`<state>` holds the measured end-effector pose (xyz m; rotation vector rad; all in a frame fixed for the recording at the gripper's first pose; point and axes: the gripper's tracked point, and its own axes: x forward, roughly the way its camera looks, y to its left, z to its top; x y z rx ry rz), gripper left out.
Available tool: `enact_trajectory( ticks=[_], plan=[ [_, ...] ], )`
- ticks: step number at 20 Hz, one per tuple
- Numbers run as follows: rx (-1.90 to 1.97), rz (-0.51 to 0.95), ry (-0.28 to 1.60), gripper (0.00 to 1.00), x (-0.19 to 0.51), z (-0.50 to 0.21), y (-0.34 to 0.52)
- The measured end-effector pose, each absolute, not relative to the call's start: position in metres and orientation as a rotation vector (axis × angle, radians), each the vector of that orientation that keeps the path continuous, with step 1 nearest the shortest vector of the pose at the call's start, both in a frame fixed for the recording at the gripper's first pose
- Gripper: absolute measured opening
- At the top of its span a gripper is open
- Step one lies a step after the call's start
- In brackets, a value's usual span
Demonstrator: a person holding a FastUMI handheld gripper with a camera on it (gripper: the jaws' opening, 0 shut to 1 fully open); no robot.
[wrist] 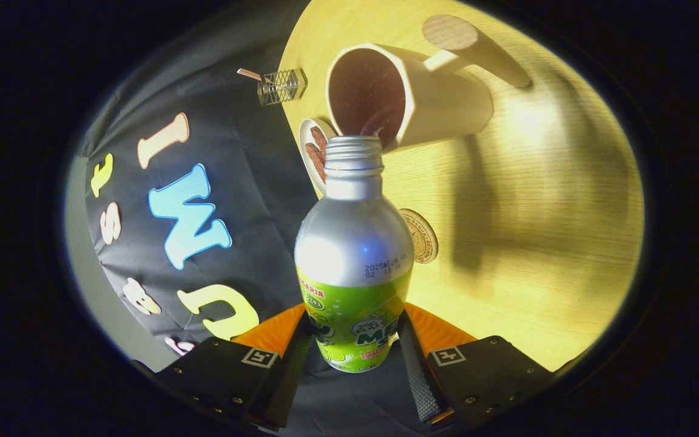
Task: Take the bottle from table, then pour the juice into the cup, finally place the bottle on the coaster
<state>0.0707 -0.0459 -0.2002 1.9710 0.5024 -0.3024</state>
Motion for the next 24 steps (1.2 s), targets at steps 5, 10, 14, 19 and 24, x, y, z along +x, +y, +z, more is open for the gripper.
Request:
enact_trajectory(
  ticks=[5,10,14,19,24],
  plan=[
    [1.984,-0.294,0.507,0.76,0.069,-0.198,-0.046],
    [2.011,-0.283,0.494,0.76,0.071,-0.190,-0.042],
    [2.025,-0.283,0.483,0.76,0.070,-0.187,-0.044],
    [2.060,-0.271,0.467,0.76,0.071,-0.181,-0.047],
    [2.092,-0.264,0.466,0.76,0.072,-0.179,-0.047]
  ],
)
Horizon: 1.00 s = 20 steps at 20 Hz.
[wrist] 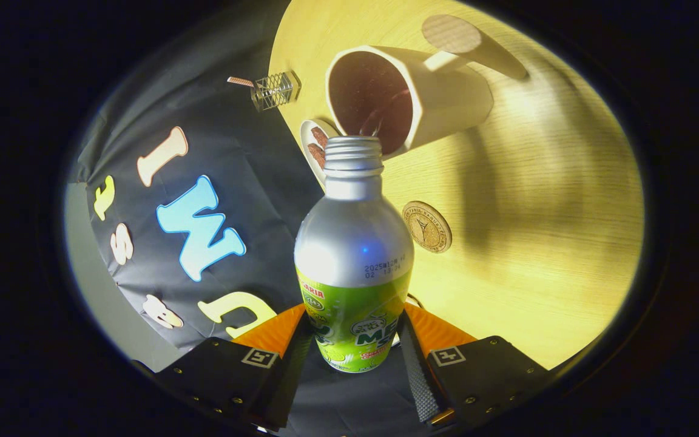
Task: Take the bottle from table, then pour the juice into the cup, finally place the bottle on the coaster
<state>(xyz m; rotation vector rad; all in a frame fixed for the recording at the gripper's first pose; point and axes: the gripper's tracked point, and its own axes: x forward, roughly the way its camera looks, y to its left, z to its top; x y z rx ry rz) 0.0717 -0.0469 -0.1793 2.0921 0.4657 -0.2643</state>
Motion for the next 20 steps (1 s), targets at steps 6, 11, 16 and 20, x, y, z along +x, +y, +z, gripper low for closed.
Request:
enact_trajectory(
  ticks=[6,11,16,20],
  plan=[
    [2.141,-0.260,0.446,0.76,0.074,-0.175,-0.055],
    [2.174,-0.273,0.468,0.76,0.072,-0.179,-0.057],
    [2.214,-0.282,0.465,0.76,0.074,-0.175,-0.059],
    [2.235,-0.264,0.470,0.76,0.076,-0.167,-0.057]
  ],
)
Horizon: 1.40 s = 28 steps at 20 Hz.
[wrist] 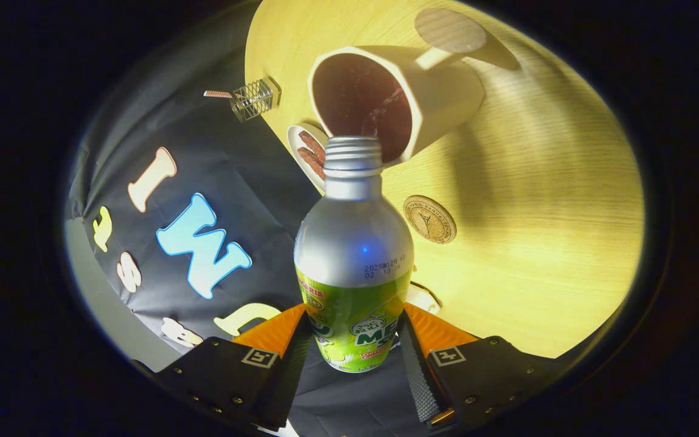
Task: Take the bottle from table, then pour the juice into the cup, finally place the bottle on the coaster
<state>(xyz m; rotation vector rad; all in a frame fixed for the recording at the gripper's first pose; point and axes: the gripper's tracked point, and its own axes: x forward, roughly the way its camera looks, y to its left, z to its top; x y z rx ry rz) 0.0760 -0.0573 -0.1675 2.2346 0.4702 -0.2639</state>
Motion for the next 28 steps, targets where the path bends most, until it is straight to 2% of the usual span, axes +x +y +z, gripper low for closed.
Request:
enact_trajectory(
  ticks=[16,21,28],
  plan=[
    [2.258,-0.292,0.412,0.76,0.071,-0.161,-0.068],
    [2.144,-0.334,0.418,0.76,0.074,-0.180,-0.067],
    [1.794,-0.382,0.502,0.76,0.063,-0.219,-0.060]
  ],
)
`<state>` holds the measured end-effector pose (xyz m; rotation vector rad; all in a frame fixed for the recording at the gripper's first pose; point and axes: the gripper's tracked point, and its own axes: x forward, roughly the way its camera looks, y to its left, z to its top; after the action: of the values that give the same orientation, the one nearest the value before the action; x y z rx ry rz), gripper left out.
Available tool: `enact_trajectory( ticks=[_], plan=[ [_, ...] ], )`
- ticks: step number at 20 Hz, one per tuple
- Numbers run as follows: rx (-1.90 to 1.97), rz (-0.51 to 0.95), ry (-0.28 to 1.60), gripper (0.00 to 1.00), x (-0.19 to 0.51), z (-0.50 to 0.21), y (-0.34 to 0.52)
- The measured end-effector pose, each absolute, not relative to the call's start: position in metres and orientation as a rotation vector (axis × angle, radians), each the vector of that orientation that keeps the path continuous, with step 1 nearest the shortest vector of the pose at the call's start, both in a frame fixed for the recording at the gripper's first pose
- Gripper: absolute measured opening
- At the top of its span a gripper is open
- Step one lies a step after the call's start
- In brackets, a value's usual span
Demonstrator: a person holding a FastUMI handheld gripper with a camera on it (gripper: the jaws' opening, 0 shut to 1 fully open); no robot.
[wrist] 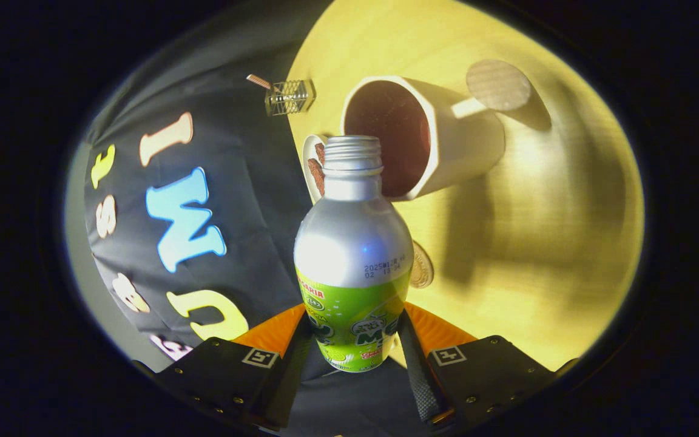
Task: Take the bottle from table, then pour the juice into the cup, finally place the bottle on the coaster
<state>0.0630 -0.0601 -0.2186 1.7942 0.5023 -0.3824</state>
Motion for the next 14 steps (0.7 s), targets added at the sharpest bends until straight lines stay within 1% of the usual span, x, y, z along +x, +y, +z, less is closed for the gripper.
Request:
enact_trajectory(
  ticks=[9,14],
  plan=[
    [1.378,-0.402,0.564,0.76,0.058,-0.250,-0.048],
    [1.149,-0.414,0.561,0.76,0.069,-0.260,-0.051]
  ],
)
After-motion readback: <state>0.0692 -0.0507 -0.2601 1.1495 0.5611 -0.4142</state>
